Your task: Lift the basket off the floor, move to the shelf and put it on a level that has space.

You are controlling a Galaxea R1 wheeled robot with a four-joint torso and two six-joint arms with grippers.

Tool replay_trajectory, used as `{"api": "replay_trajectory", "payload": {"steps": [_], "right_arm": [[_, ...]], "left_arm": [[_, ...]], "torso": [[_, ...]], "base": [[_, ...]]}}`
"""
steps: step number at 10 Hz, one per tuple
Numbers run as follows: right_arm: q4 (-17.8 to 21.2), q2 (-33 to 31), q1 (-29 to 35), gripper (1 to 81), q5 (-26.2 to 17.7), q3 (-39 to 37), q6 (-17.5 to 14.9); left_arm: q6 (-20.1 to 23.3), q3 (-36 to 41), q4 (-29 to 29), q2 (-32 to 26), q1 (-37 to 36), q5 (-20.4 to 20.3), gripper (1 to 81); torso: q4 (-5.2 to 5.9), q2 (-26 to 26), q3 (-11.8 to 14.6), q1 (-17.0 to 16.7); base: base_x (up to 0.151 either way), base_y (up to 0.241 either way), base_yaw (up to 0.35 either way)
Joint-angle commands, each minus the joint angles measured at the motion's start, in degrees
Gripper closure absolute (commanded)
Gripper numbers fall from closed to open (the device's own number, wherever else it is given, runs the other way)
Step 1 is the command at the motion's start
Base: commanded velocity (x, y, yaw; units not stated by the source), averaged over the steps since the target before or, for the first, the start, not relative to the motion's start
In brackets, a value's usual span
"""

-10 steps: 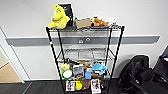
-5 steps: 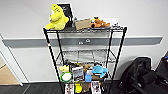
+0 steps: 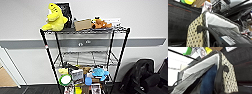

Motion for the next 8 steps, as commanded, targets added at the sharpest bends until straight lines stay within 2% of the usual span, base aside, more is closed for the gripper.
{"api": "replay_trajectory", "payload": {"steps": [1,8], "right_arm": [[1.39,-0.94,5.92,81.1,-0.91,1.96,0.64],[1.3,-1.02,5.91,81.1,-0.74,1.87,0.64]], "left_arm": [[0.3,2.04,0.81,-1.04,-5.59,1.36,81.1],[0.3,1.96,0.81,-1.22,-5.59,1.44,81.1]], "torso": [[0.0,-0.02,0.0,0.0],[0.0,-0.02,0.02,-0.02]], "base": [[0.106,0.0,0.0],[0.102,0.0,0.0]]}}
